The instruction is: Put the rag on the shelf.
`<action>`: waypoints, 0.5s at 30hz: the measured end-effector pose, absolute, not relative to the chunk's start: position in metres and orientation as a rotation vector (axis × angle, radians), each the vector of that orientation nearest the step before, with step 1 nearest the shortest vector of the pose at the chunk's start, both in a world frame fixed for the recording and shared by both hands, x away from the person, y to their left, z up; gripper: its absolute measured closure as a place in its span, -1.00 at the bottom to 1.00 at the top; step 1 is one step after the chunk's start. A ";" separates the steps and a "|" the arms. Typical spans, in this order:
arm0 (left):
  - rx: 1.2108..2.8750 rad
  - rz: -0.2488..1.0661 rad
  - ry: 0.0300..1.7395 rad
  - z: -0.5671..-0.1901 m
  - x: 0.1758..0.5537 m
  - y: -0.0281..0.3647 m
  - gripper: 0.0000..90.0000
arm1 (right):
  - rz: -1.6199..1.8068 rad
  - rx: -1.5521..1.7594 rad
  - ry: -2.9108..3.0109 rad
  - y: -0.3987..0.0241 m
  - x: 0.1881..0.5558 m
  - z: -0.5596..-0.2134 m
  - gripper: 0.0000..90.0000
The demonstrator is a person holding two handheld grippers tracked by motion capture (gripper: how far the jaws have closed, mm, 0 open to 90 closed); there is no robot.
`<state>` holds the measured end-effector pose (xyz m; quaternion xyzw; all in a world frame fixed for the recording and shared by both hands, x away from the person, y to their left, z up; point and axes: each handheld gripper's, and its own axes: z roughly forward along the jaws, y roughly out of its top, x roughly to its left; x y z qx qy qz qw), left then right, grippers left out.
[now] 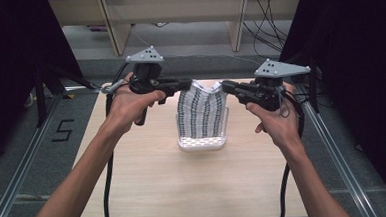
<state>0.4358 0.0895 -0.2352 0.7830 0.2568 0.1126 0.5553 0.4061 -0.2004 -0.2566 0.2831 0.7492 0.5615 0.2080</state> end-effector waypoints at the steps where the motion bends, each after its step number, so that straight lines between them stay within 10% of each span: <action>1: 1.843 0.265 0.621 -0.236 0.441 0.088 0.90 | 1.554 0.805 2.084 -0.201 0.408 -0.256 0.94; 15: 1.762 0.252 0.792 -0.250 0.493 0.090 0.89 | 1.515 0.913 2.088 -0.199 0.463 -0.261 0.94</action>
